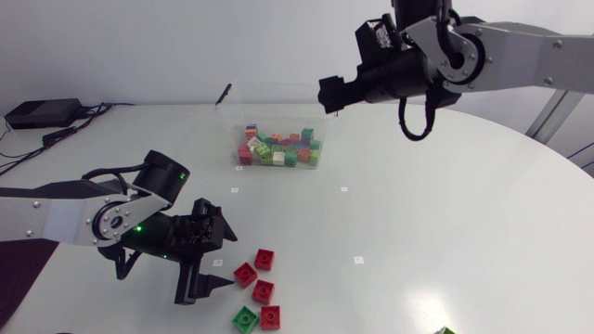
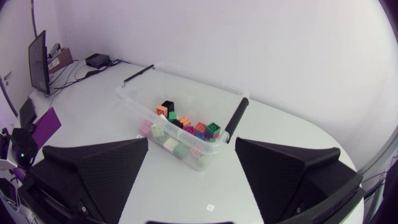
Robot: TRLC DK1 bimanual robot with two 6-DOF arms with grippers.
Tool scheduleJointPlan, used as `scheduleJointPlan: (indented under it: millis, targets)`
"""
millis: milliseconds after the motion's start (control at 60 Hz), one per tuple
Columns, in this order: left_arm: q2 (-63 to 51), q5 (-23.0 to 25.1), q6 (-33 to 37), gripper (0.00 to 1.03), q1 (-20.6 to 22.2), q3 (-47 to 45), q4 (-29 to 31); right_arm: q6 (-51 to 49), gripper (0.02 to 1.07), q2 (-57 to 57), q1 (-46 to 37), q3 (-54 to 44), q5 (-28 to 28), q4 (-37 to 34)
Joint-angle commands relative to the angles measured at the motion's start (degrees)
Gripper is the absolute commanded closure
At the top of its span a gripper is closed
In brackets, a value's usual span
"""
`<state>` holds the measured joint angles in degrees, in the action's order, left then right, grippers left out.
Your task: Place the duplo bricks in the container
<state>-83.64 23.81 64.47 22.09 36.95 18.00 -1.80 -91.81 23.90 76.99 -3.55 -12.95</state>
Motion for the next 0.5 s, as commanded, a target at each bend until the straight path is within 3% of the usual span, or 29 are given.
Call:
scheduleJointPlan:
  millis: [0,283,483]
  targets:
    - [-1.79,1.06,5.41,0.06,1.38,-1.18,-0.25,-1.45,0.06,2.34,-0.43,-4.39,0.3,1.09]
    - [-6.8,0.97,13.84,0.07,4.02,0.93,1.6,-3.65,0.06,7.87,2.73,-14.76,-0.4,1.88]
    - [-10.67,0.88,17.27,0.17,3.84,3.48,1.95,-7.34,0.06,12.01,9.76,-23.73,-1.72,2.58]
